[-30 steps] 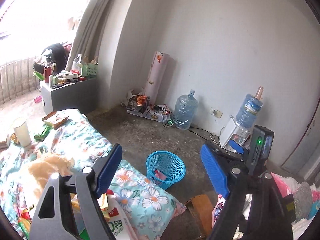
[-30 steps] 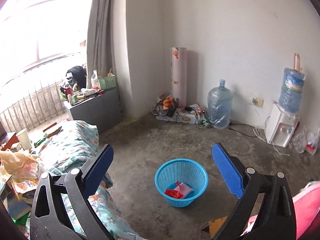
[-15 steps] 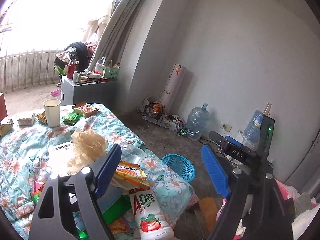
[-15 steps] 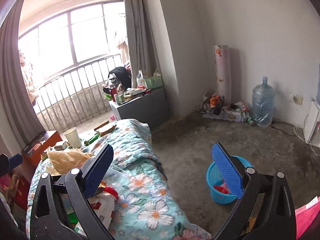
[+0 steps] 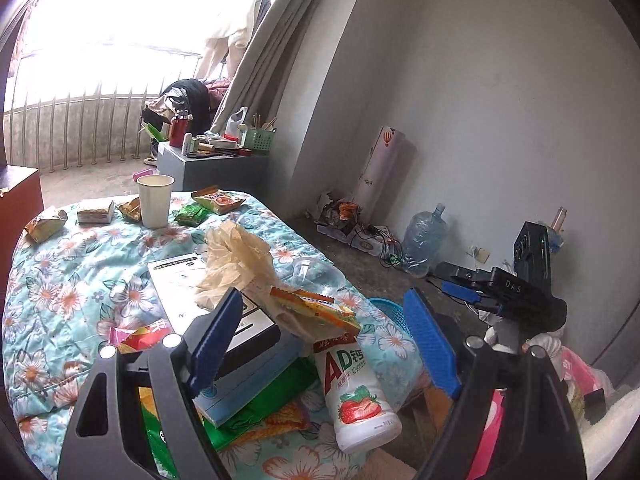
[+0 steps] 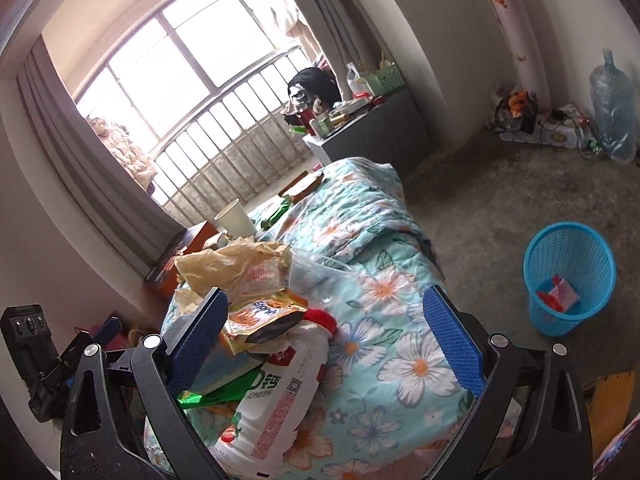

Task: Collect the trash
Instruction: 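Bring both tools back toward the bed pile, then close the left tool on the crumpled tan paper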

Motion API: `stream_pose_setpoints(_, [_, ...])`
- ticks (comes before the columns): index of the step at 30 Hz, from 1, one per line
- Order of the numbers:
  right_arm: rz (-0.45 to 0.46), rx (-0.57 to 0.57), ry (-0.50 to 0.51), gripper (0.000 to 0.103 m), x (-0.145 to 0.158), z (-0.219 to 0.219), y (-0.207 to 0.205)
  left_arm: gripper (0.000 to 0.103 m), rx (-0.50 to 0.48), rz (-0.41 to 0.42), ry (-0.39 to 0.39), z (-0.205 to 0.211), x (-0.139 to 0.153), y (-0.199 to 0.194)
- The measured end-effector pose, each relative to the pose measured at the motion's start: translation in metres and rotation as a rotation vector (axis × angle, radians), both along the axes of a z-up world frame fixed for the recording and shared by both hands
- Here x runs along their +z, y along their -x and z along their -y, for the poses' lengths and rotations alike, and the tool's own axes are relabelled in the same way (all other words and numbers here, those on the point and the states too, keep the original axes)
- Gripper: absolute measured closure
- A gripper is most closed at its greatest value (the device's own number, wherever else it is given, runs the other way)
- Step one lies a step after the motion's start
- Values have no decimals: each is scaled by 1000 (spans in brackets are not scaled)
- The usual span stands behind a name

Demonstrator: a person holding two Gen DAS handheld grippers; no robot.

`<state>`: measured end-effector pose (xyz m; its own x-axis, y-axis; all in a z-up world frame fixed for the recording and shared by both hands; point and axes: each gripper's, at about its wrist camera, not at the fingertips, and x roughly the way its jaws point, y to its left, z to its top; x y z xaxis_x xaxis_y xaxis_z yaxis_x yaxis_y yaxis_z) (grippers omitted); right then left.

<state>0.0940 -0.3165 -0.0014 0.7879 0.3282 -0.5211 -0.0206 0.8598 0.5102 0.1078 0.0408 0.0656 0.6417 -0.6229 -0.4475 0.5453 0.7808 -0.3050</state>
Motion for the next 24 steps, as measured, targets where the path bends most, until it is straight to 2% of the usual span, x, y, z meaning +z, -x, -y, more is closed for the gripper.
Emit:
stream_pose_setpoints(6, [-64, 44, -41, 15, -22, -11, -12, 23, -15, -18, -50, 13, -11, -14])
stream_pose_setpoints(13, [-94, 62, -125, 16, -33, 0, -31, 23, 45, 27, -125, 21, -4, -51])
stream_pose_setpoints(16, [-115, 81, -191, 16, -39, 6, -45, 23, 69, -22, -208, 29, -4, -84])
stream_pose_setpoints(19, [-135, 108, -250, 16, -47, 9, -62, 23, 20, -71, -244, 38, -9, -117])
stream_pose_setpoints(24, [-174, 124, -315, 16, -59, 12, -85, 23, -37, -233, -294, 49, -30, -178])
